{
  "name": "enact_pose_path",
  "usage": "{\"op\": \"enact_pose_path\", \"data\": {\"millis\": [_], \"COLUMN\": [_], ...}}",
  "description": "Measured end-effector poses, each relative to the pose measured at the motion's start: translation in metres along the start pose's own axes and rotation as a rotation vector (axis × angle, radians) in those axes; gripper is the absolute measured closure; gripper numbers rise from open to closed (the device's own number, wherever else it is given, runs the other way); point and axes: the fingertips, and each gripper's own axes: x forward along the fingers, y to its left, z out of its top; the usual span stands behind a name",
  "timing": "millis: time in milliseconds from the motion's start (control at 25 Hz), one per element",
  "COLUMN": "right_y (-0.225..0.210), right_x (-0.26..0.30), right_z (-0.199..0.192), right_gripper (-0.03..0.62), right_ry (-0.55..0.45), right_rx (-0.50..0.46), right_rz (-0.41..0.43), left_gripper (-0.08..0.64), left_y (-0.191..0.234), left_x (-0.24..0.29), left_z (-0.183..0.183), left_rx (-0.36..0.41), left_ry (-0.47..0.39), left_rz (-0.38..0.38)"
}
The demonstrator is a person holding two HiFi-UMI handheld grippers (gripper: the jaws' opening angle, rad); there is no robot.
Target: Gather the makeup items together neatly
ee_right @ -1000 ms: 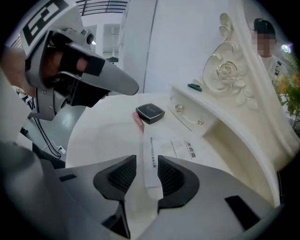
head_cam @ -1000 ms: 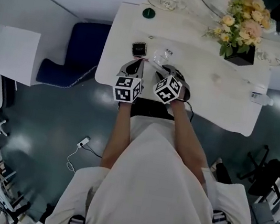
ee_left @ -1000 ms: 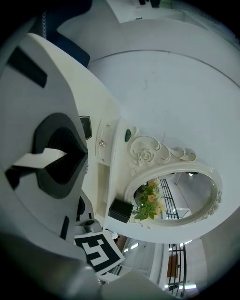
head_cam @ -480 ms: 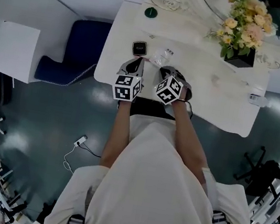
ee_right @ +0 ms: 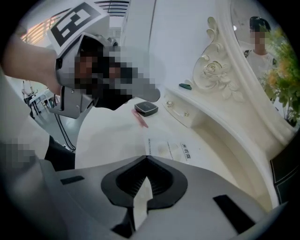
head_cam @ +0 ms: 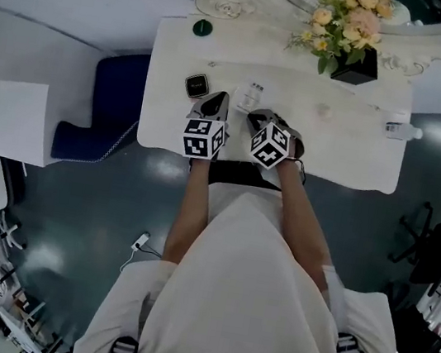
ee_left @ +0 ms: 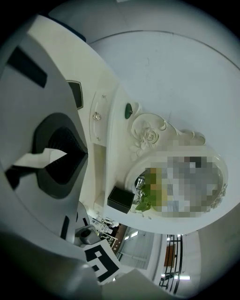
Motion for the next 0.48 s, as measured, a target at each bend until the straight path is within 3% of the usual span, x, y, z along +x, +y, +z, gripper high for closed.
{"op": "enact_pose_path", "data": {"millis": [280, 480], "right_y": [-0.012, -0.017], "right_x": [-0.025, -0.039], "right_z": [-0.033, -0.055], "right_gripper": [0.552, 0.552], "right_ry": [-0.028, -0.026], "right_rx": [0.02, 0.029], "right_rz": [0.028, 0.039], "left_gripper": [0.546, 0.546], "left_y": [-0.049, -0.082], "left_x": [0.035, 0.059], "left_z": [-0.002, -0.03], "left_rx": [0.046, 0.082], "left_ry": [0.04, 0.145], "left_rz": [-0.096, -0.159]}}
